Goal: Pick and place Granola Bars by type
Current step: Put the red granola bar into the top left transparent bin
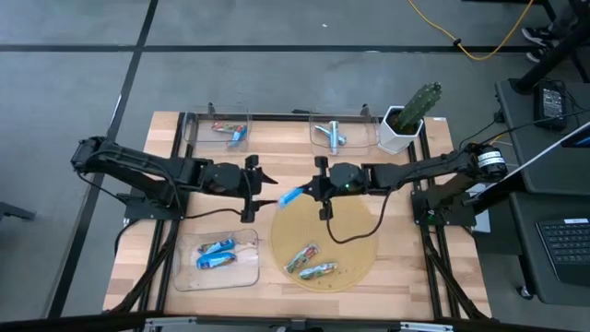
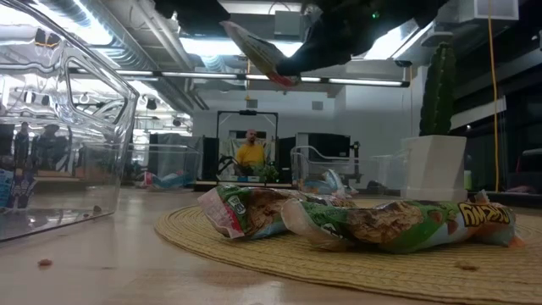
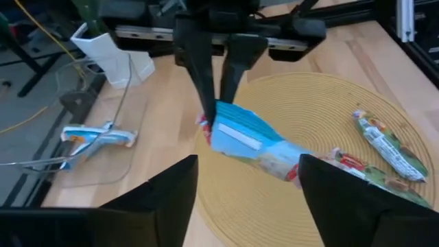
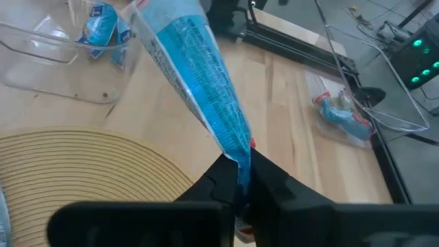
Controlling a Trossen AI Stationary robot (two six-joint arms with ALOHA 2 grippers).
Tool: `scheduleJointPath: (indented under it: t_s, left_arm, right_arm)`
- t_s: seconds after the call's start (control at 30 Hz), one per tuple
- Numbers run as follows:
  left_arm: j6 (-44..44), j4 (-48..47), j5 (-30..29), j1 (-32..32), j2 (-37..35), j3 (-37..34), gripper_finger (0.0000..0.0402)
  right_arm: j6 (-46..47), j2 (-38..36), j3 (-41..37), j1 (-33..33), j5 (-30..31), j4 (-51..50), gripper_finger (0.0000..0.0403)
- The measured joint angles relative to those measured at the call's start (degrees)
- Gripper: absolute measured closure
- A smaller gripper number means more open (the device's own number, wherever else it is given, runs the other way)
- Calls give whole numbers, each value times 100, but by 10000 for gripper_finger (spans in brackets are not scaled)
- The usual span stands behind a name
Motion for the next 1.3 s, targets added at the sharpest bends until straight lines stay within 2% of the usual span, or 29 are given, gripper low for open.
scheduleJointPath:
  t_s: [0.2, 0.47, 0.67, 0.9, 1.03, 1.17, 1.3]
  left_arm:
    - [-44, 3, 50, -75, 138, 1, 135]
    - [-49, 194, 51, -264, 589, 2, 135]
    - [69, 575, -5, -374, 739, 2, 136]
    - [140, 547, -615, -372, 739, 2, 136]
    - [192, 541, -908, -373, 739, 2, 136]
    - [194, 544, -1145, -369, 739, 2, 136]
    - [187, 547, -1279, -369, 739, 2, 137]
  right_arm:
    - [-106, 0, -4, -41, -2, 21, 393]
    - [-130, 0, -4, -130, -10, 107, 376]
    - [-131, 0, -4, -269, -7, 126, 393]
    - [-130, 0, -4, -306, -86, 356, 376]
    - [-130, 0, -4, -309, -359, 514, 387]
    - [-129, 0, -4, -310, -377, 647, 394]
    - [-129, 0, -4, -310, -385, 726, 379]
